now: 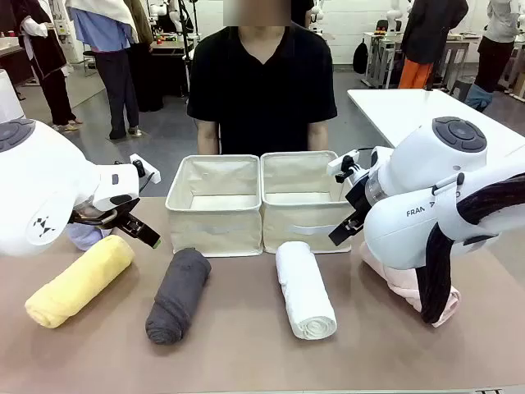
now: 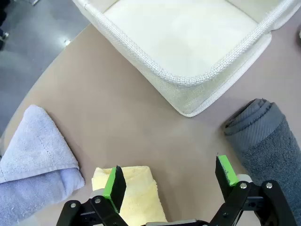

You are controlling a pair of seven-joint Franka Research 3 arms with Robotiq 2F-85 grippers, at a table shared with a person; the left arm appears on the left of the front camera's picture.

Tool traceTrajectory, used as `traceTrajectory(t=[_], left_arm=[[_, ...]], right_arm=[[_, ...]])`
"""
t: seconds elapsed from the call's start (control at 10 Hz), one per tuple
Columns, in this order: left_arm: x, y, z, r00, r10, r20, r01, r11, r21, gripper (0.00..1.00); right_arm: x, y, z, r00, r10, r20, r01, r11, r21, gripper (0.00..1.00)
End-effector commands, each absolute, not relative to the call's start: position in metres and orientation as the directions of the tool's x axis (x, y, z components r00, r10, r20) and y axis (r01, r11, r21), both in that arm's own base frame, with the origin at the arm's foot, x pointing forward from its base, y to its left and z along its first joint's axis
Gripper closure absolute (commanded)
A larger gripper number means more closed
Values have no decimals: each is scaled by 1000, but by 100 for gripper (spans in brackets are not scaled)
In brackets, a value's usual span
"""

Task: Sort the towels based on their folding style.
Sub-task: Pick up one triangle-folded towel and place it in the left Fabric basket.

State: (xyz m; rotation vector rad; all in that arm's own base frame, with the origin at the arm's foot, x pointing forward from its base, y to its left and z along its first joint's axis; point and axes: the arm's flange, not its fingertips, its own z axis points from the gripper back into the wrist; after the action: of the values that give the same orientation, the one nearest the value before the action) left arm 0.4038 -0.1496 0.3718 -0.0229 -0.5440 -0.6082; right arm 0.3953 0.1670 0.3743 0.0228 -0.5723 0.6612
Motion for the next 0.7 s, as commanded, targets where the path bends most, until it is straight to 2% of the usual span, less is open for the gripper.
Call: traceTrajectory(t=[0.0, 0.6], left_arm=[[404, -150, 372, 685, -537, 492, 549, 825, 136, 0], [404, -150, 372, 685, -537, 492, 549, 825, 136, 0]], right_arm=[[395, 167, 374, 641, 574, 509, -586, 795, -157, 0], [395, 167, 374, 641, 574, 509, -586, 795, -157, 0]])
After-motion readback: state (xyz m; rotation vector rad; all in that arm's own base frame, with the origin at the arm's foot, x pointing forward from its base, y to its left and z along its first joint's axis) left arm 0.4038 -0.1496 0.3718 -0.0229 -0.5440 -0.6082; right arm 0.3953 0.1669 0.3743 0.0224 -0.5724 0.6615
